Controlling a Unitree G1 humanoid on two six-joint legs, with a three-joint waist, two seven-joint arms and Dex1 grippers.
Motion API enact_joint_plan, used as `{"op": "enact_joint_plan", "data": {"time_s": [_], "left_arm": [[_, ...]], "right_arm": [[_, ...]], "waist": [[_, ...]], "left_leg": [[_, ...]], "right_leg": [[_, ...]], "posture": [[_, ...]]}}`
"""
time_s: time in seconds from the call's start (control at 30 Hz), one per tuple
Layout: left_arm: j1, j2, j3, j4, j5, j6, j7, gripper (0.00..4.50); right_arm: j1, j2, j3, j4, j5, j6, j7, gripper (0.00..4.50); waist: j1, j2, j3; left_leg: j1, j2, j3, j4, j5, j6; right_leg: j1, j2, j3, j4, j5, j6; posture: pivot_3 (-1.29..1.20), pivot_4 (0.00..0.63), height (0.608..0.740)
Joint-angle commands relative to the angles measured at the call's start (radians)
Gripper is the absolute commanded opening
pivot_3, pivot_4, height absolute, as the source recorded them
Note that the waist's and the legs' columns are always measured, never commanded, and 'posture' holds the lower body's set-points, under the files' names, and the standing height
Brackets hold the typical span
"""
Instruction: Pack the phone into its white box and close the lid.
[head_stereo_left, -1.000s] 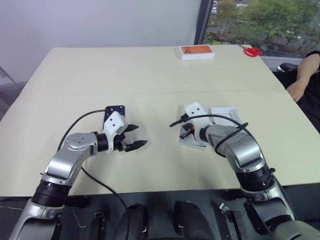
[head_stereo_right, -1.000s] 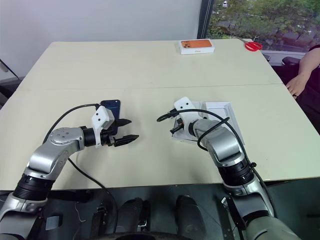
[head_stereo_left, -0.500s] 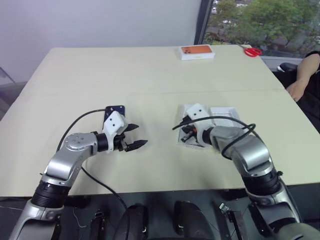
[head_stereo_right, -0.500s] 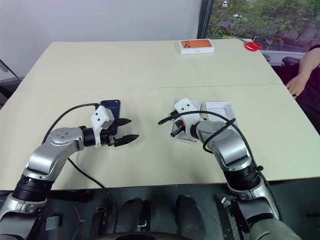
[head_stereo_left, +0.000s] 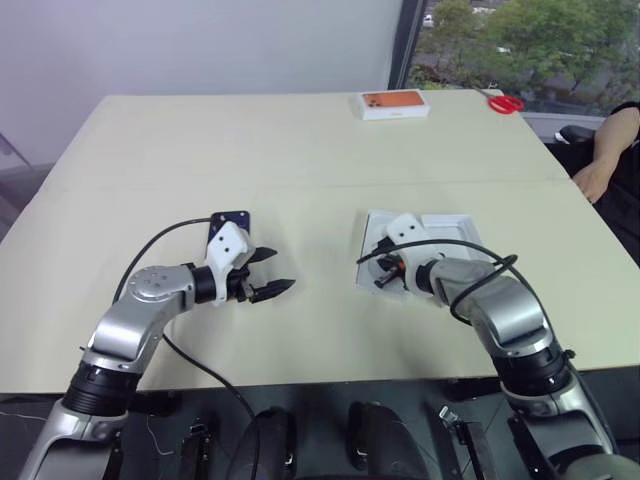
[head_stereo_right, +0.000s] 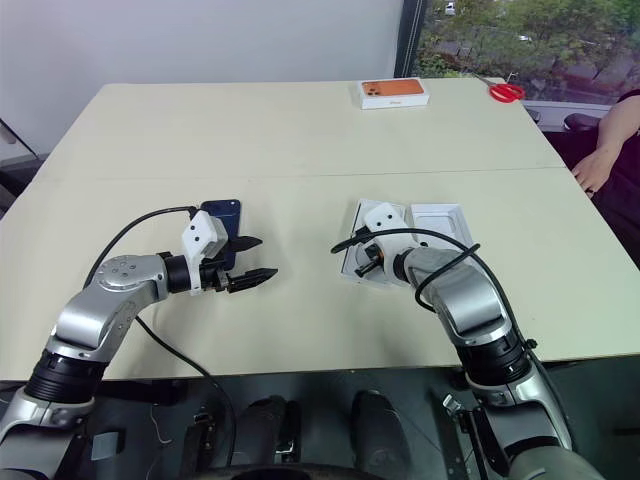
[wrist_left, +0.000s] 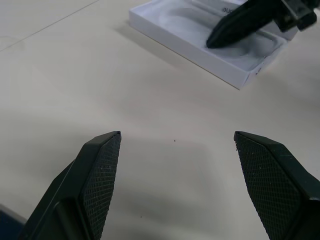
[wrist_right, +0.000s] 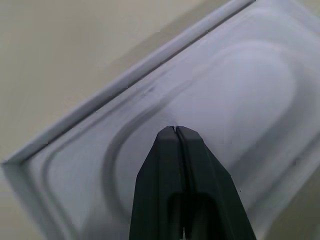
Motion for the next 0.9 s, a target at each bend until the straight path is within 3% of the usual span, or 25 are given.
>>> {"op": "enact_joint_plan", "data": {"time_s": [0.03, 0.33, 0.9], "left_arm": [[-0.001, 0.005, 0.024, -0.034, -0.004, 0.002, 0.001, 3.82], [0.004, 0.009, 0.032, -0.039, -0.007, 0.011, 0.002, 3.82], [0.011, 0.014, 0.050, -0.039, -0.009, 0.017, -0.003, 3.82]], "right_arm": [[0.021, -0.006, 0.020, -0.031, 0.010, 0.000, 0.019, 0.04], [0.033, 0.001, 0.053, -0.104, 0.044, -0.011, 0.071, 0.04], [0.084, -0.150, 0.063, -0.255, 0.131, -0.052, 0.230, 0.04]], "waist": [[0.001, 0.000, 0.000], [0.000, 0.000, 0.000], [0.002, 0.000, 0.000]], "left_leg": [[0.000, 0.000, 0.000, 0.000, 0.000, 0.000], [0.000, 0.000, 0.000, 0.000, 0.000, 0.000], [0.000, 0.000, 0.000, 0.000, 0.000, 0.000]], "right_leg": [[0.000, 0.000, 0.000, 0.000, 0.000, 0.000], [0.000, 0.000, 0.000, 0.000, 0.000, 0.000], [0.000, 0.000, 0.000, -0.001, 0.000, 0.000]], "posture": [[0.00, 0.150, 0.740], [0.00, 0.150, 0.740], [0.00, 0.150, 0.740]]}}
